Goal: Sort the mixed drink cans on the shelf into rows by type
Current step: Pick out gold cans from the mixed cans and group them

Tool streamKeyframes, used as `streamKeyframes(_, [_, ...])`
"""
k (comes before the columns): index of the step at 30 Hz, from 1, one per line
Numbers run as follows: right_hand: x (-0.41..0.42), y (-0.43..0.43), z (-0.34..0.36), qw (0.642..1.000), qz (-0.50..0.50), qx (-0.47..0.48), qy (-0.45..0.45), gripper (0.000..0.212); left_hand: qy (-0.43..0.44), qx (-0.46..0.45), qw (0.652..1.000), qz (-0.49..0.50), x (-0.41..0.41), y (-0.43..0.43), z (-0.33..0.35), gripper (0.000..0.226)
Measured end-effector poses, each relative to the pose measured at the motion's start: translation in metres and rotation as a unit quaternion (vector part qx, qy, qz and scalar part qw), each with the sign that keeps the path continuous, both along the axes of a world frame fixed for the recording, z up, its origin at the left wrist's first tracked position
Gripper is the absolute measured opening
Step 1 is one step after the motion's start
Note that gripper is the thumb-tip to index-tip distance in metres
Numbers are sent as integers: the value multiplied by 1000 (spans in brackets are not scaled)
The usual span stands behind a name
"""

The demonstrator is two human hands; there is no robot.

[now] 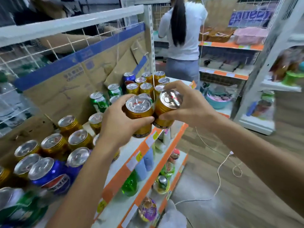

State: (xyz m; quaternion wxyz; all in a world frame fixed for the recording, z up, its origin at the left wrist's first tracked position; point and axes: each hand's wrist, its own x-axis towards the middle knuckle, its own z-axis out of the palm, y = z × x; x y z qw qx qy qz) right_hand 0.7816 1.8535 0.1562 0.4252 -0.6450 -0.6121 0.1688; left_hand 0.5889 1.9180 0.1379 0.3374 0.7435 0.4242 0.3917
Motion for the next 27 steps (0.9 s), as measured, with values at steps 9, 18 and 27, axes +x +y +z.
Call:
streamKeyframes(9, [109, 110, 15, 999, 1, 7, -48, 69, -21, -7, 1000, -9, 117, 118, 4, 84])
streamKeyframes(18, [170, 214, 19, 999, 19, 14, -41, 68, -63, -20, 996, 59, 171, 191, 3, 68])
streamKeyframes(27, [180, 323, 8, 994, 98, 23, -29, 69, 21, -4, 984, 175, 191, 236, 3, 56])
